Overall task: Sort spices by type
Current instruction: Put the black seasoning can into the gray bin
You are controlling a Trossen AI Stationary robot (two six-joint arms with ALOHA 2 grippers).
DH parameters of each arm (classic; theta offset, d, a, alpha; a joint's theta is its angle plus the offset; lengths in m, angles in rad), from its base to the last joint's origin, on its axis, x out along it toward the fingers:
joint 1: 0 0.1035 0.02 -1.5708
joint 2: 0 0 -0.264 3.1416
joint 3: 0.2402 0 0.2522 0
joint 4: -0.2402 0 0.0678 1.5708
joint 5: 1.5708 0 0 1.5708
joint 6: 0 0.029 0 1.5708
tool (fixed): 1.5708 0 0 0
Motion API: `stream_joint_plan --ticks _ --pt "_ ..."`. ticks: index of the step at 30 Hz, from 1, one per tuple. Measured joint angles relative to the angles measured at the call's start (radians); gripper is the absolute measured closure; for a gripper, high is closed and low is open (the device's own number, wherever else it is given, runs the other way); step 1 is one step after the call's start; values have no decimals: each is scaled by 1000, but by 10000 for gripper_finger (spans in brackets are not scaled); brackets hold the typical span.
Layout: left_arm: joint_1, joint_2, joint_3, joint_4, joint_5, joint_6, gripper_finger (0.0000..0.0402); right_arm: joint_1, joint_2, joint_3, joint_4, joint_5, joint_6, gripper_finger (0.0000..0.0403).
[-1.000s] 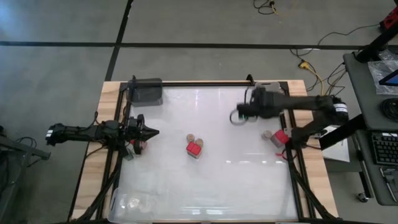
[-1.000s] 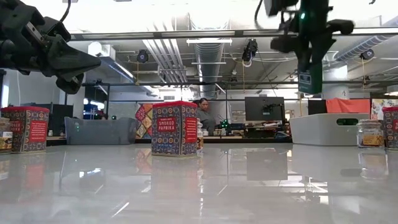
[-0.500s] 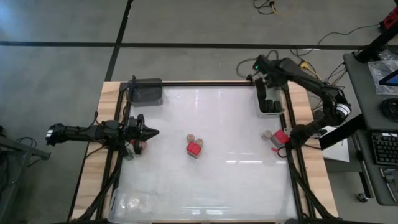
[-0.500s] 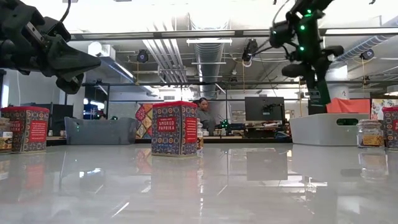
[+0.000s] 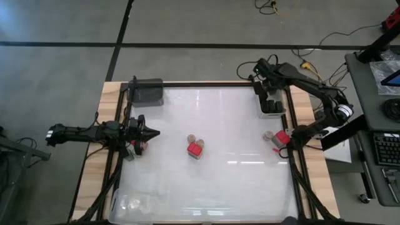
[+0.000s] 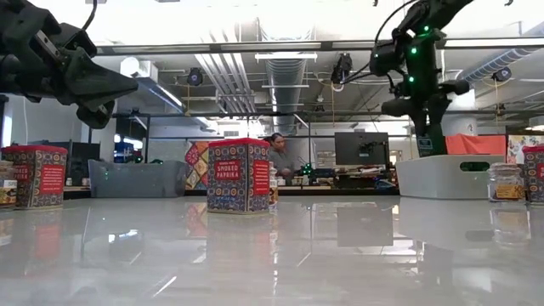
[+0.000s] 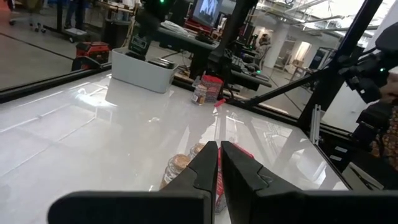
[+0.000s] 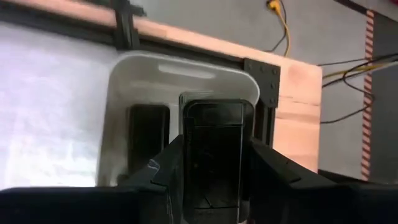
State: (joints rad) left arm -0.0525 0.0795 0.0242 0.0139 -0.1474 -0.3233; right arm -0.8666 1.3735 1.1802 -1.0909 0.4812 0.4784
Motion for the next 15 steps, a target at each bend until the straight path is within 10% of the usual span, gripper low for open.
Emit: stream_joint_plan --ticks 15 --pt "0 5 0 1 0 0 398 0 3 -175 181 -3 34 279"
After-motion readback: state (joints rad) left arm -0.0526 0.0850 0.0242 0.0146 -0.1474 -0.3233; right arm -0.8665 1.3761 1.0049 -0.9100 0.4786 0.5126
